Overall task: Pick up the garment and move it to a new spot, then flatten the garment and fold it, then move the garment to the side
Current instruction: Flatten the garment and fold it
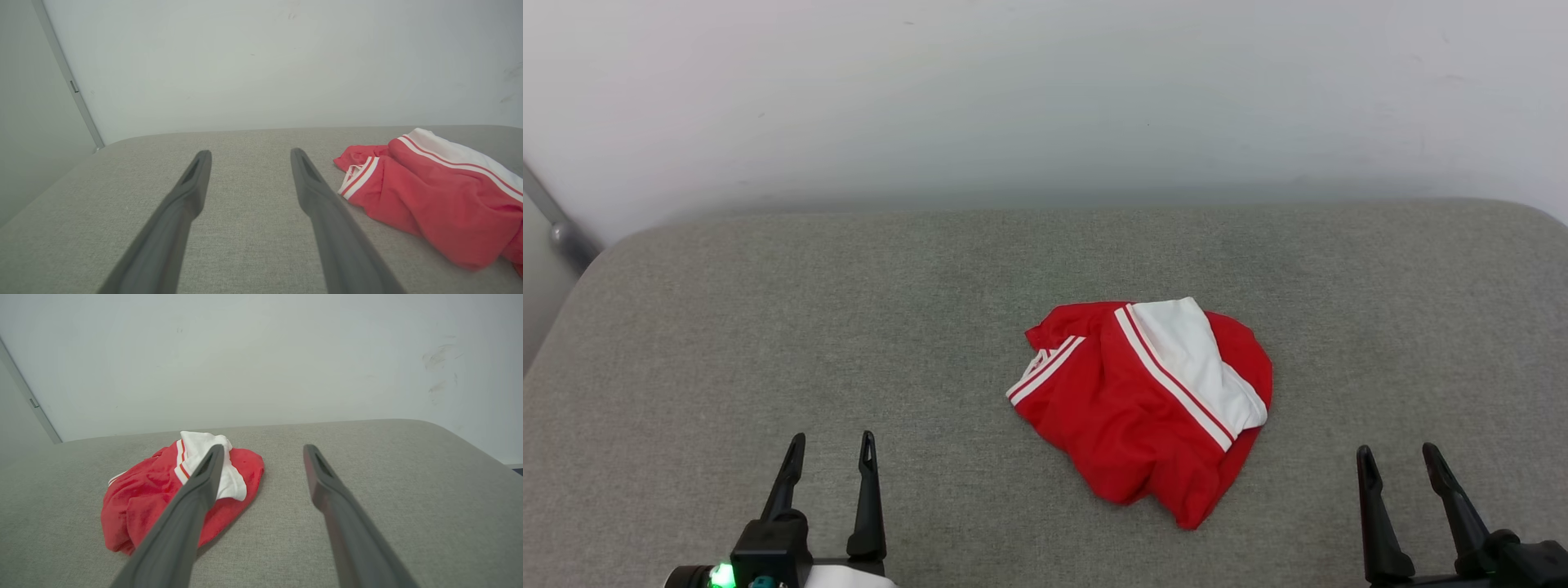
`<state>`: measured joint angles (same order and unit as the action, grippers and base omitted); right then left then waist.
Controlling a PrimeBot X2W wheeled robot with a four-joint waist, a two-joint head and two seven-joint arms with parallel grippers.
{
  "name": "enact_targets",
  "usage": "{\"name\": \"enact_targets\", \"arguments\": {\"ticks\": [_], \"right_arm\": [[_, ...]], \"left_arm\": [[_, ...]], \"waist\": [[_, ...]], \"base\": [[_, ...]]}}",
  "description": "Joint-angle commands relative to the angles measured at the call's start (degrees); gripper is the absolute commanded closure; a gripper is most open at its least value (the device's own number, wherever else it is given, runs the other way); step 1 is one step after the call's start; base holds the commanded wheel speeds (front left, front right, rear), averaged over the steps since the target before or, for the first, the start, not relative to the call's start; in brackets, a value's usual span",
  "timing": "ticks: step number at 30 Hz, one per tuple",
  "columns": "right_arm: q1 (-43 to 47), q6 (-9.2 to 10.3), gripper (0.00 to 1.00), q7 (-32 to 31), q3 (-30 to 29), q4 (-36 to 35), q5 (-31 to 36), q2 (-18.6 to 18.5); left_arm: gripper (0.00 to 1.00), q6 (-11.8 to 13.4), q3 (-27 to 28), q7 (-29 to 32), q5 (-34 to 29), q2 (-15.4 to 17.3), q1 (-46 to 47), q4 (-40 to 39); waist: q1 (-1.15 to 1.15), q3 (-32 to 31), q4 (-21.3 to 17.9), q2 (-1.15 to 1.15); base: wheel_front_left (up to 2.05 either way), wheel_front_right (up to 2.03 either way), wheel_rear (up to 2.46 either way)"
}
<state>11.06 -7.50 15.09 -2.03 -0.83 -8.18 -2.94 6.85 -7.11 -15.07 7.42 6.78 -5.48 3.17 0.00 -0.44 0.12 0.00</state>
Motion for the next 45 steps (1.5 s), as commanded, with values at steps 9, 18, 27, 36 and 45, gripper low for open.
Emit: {"name": "enact_targets", "arguments": {"ticks": [9,18,27,36,45], "right_arm": [[0.8,0.02,0.00,0.1,0.3,0.1,-0.4,0.1],[-0.3,0.02,0.00,0.1,-1.0,-1.1,-0.7,0.1],[-7.3,0.02,0.00,0.1,-4.5,-5.9,2.0,0.1],[-21.7,0.02,0.00,0.1,-1.9,-8.0,9.8,-0.9],[-40.6,0.02,0.00,-8.4,14.4,9.4,3.3,-14.1]], "left_arm": [[0.00,-2.6,2.5,-0.1,-1.4,-1.6,-0.9,0.6],[0.00,-4.3,3.9,-0.2,-2.3,-2.9,-0.6,1.5],[0.00,-5.1,5.0,-0.2,-2.8,-3.4,0.1,2.1],[0.00,-5.8,5.2,-0.2,-3.0,-3.7,1.8,2.0],[0.00,-5.6,5.5,-0.2,-2.6,-3.9,3.8,1.6]], "waist": [[0.00,-0.1,0.0,0.00],[0.00,-0.4,0.3,0.00],[0.00,0.0,0.9,0.00],[0.00,2.6,1.5,0.00],[0.00,6.6,1.8,0.00]], "base": [[0.00,0.00,0.00],[0.00,0.00,0.00],[0.00,0.00,0.00],[0.00,0.00,0.00],[0.00,0.00,0.00]]}}
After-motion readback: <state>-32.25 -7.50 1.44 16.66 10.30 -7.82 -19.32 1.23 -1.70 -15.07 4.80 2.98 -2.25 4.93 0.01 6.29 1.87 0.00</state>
